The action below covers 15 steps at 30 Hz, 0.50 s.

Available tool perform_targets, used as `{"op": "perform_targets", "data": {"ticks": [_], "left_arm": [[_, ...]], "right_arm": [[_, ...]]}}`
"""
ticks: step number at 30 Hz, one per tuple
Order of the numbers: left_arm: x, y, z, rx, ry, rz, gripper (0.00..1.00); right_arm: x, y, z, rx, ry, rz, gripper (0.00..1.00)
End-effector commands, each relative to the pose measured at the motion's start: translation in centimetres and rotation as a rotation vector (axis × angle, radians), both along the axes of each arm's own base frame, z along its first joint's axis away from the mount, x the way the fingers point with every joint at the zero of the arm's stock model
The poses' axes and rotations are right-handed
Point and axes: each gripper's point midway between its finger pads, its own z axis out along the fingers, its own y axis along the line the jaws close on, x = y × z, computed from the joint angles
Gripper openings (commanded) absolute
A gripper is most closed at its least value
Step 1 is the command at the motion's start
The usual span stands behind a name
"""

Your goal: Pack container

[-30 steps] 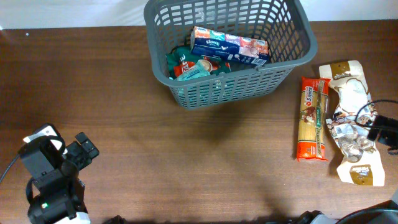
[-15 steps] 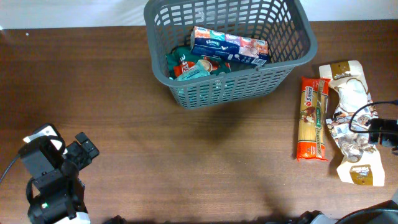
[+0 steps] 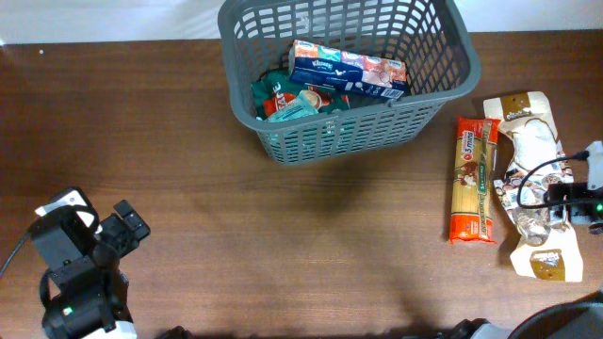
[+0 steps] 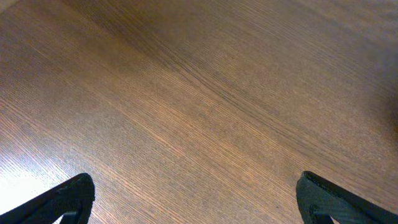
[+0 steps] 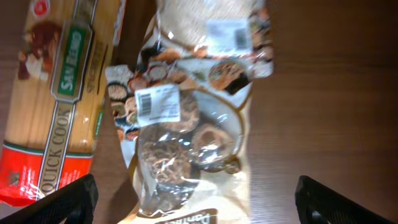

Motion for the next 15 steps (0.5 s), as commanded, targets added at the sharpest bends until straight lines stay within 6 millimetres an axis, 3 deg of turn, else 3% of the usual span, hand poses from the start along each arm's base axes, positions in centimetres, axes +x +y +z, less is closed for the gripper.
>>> {"op": "perform_targets", "data": {"ticks": [1,15], "left_arm": [[0.1,-0.2,-0.1,-0.004,-0.001,-0.012,0.99],[0.0,-0.2,-0.2,-0.004,0.003,-0.011,0.99]], "right_arm": [[0.2,0.5,-1.4,0.038,0.008,0.025,0.99],[0.5,1.1,-5.9,0.164,0.079,0.034,0.99]]}}
